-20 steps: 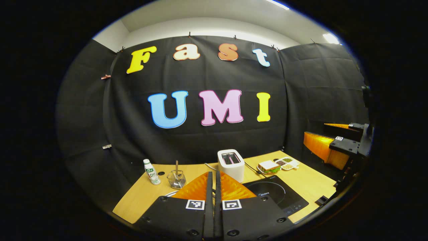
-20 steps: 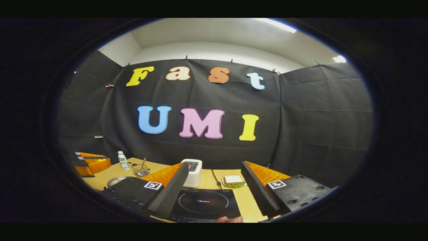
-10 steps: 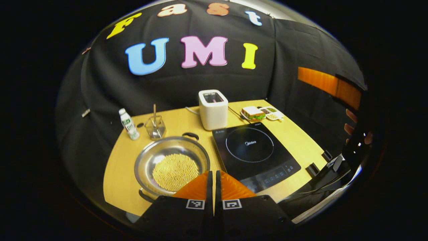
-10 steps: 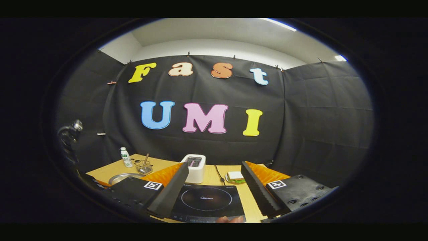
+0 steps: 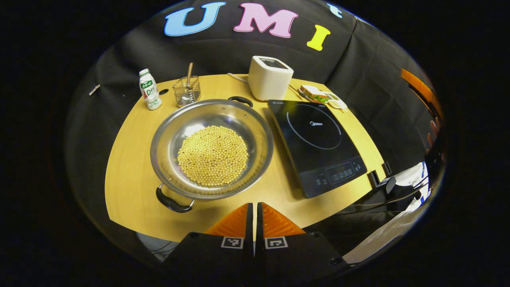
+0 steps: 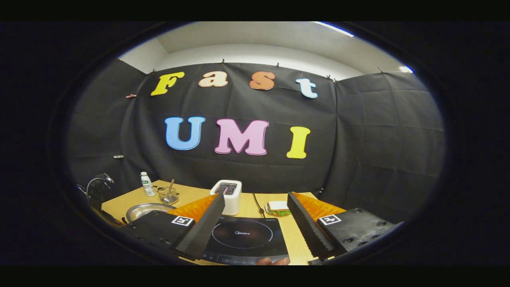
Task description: First push the handle of the pot to place it horizontally, then grasp the pot with both hands and set it on the induction cooktop.
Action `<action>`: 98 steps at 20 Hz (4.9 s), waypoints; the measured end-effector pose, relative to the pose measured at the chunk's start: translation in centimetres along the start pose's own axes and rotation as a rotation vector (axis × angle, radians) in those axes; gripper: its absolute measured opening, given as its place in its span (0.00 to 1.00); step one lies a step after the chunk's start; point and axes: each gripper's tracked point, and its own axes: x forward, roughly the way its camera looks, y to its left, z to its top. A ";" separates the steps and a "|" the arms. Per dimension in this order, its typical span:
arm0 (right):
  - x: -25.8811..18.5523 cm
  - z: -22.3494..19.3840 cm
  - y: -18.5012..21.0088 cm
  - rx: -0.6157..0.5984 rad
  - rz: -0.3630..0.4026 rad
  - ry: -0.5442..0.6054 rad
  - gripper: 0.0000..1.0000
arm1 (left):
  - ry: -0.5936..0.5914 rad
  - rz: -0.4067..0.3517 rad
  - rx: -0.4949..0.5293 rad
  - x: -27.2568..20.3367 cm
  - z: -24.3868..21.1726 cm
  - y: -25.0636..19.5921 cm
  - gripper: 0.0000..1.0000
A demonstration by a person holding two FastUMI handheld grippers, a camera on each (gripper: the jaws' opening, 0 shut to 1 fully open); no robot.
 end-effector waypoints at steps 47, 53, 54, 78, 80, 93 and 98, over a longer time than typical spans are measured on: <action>0.3 -2.0 -1.1 -0.075 -0.050 0.068 0.98 | 0.108 0.279 -0.238 6.7 1.6 25.7 0.05; 0.3 -2.4 -0.5 -0.103 -0.054 0.081 0.98 | 0.069 0.319 -0.151 8.3 4.6 28.0 0.05; 0.2 -2.4 -0.5 -0.108 -0.057 0.085 0.98 | 0.067 0.326 -0.136 8.6 5.1 28.2 0.05; 5.9 -4.3 8.3 -0.091 0.079 0.129 0.98 | -0.390 0.394 -0.084 0.1 10.4 28.2 0.31; 7.3 -5.4 9.9 -0.055 0.105 0.155 0.98 | -0.447 0.361 -0.095 -0.8 11.3 27.3 0.48; 12.3 -17.9 21.1 0.105 0.263 0.501 0.99 | -0.319 0.272 -0.060 5.2 12.0 26.2 0.98; 12.8 -23.2 22.6 0.157 0.243 0.673 1.00 | -0.255 0.251 -0.027 8.7 12.9 26.2 0.99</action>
